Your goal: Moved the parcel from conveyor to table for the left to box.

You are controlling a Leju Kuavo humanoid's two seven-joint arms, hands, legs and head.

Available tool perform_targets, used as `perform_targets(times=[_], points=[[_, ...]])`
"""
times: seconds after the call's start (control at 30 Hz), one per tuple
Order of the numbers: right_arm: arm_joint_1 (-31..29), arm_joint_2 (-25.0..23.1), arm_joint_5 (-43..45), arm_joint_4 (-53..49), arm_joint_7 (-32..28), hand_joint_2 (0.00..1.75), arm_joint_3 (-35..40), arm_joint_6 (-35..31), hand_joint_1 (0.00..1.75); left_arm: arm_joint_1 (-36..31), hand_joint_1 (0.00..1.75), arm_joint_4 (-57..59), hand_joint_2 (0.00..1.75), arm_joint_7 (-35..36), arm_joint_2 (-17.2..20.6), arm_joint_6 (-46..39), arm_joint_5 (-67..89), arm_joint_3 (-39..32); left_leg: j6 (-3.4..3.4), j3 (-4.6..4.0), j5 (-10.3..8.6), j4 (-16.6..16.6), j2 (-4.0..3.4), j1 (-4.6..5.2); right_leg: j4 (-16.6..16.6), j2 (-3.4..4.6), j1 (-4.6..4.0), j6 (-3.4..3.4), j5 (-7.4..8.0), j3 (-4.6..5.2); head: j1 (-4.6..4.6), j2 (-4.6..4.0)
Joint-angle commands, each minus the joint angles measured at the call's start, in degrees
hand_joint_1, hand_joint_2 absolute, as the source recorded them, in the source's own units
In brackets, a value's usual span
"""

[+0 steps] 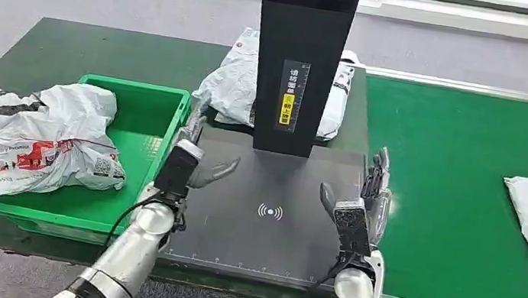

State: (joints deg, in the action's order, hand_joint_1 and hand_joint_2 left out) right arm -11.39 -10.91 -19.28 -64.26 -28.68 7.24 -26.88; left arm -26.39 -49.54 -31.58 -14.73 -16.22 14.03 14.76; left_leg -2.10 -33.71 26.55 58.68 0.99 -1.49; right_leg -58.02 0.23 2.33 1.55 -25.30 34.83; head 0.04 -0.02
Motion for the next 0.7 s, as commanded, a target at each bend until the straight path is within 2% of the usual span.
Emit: perform_targets(times=[0.03, 0.17, 0.4, 0.43, 0.53, 0.7], points=[[0.29, -0.81, -1.07, 1.4, 0.38, 1.75, 3.89, -2.28, 0.0, -5.43, 0.0, 14.4, 1.75, -1.01, -3.24, -2.06, -0.6, 4.59, 0.12, 0.08, -0.01, -0.09, -0.02, 0.0, 0.09, -0.07, -0.05, -0.17, 0.0, -0.1, 0.0, 0.02], [0.44, -0.71, -1.13, 1.12, 0.63, 1.75, 4.0, -2.48, 0.0, -5.48, 0.0, 14.4, 1.75, -1.13, -3.11, -2.24, -0.81, 4.62, 0.1, 0.02, 0.0, -0.04, -0.08, 0.0, 0.05, -0.01, -0.04, -0.15, 0.01, -0.02, 0.0, 0.02], [3.43, -1.38, -1.18, -0.29, -0.45, 1.75, 6.67, -7.04, 0.0, -3.4, 0.0, 13.8, 1.75, -1.59, -4.97, -11.27, -2.44, 5.39, 0.14, 0.11, 0.0, -0.14, -0.12, 0.0, 0.13, -0.01, -0.06, -0.23, 0.02, -0.09, 0.0, 0.02], [3.93, -1.67, -0.54, -0.33, -0.73, 1.75, 7.12, -7.71, 0.0, -2.66, 0.0, 13.54, 1.75, -2.79, -5.27, -12.77, -4.2, 5.99, 0.25, 0.28, -0.06, -0.36, -0.22, -0.01, 0.35, 0.01, -0.12, -0.39, 0.09, -0.24, 0.0, 0.02], [4.72, -2.46, 0.51, -0.16, -0.7, 1.75, 9.09, -7.21, 0.0, -1.99, 0.0, 14.51, 1.75, -5.4, -5.27, -17.83, -8.2, 10.0, 0.23, 0.26, -0.02, -0.31, -0.17, 0.0, 0.31, -0.02, -0.09, -0.32, 0.05, -0.25, 0.0, 0.0], [4.34, -2.6, 3.48, 1.75, -1.22, 1.75, 8.7, -7.98, 0.0, -1.73, 0.0, 14.51, 1.75, -8.42, -5.14, -20.79, -13.17, 6.5, 0.09, 0.04, 0.08, -0.09, -0.13, 0.0, 0.08, 0.05, -0.04, -0.14, -0.02, -0.03, 0.0, 0.02]])
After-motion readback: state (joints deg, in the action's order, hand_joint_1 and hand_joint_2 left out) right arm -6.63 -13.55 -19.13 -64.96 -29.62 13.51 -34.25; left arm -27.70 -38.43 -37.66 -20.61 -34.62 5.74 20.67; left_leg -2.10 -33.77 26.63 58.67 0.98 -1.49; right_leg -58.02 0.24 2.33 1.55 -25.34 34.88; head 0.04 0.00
